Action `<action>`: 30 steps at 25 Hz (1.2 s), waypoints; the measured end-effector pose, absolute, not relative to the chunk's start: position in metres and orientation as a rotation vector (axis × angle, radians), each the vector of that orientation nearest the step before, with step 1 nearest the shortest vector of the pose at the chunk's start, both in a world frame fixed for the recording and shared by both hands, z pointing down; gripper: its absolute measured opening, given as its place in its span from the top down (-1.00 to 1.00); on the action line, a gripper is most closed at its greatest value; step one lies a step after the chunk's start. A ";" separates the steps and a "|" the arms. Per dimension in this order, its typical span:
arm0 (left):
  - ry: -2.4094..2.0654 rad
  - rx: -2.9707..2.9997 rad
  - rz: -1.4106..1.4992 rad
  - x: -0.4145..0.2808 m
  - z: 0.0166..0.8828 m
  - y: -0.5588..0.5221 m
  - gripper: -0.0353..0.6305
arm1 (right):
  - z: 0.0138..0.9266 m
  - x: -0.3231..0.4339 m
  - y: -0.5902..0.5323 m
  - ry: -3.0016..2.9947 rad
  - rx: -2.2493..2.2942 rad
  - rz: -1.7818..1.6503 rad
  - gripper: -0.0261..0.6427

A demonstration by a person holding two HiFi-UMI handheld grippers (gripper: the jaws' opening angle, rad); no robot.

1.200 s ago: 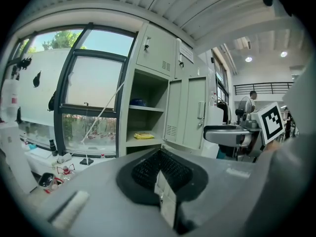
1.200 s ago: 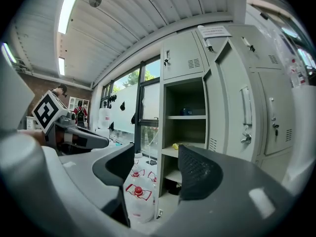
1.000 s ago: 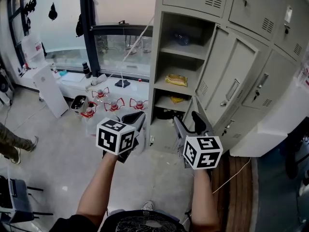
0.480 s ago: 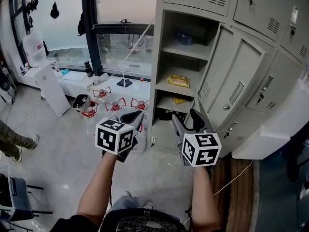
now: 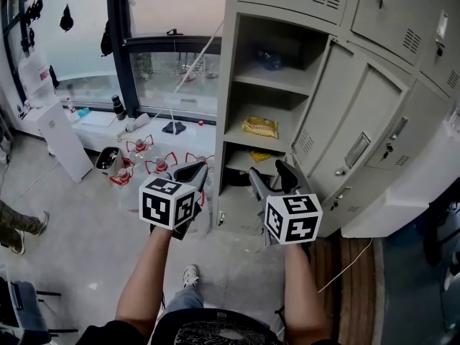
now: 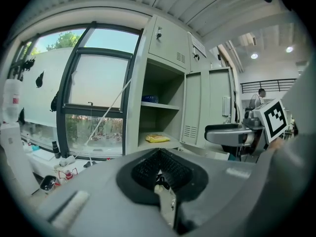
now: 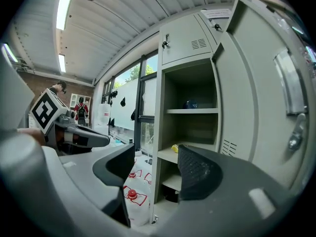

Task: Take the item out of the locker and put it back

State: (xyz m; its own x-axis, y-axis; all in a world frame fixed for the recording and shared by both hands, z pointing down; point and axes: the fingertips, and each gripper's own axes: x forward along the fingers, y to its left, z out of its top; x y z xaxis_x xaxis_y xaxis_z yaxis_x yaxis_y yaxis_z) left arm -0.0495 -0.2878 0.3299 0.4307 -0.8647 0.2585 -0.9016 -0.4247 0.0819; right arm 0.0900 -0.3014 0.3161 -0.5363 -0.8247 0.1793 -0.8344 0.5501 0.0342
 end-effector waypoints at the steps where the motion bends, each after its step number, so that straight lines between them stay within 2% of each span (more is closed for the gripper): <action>1: -1.548 2.479 0.257 -0.051 0.330 -0.296 0.89 | 0.317 0.089 -0.308 -2.599 1.415 0.083 0.05; 17: -1.463 2.516 0.289 -0.095 0.339 -0.400 0.89 | 0.344 0.044 -0.426 -2.466 1.455 0.109 0.09; 30: -1.318 2.605 0.350 -0.105 0.347 -0.454 0.89 | 0.377 0.031 -0.494 -2.307 1.494 0.118 0.15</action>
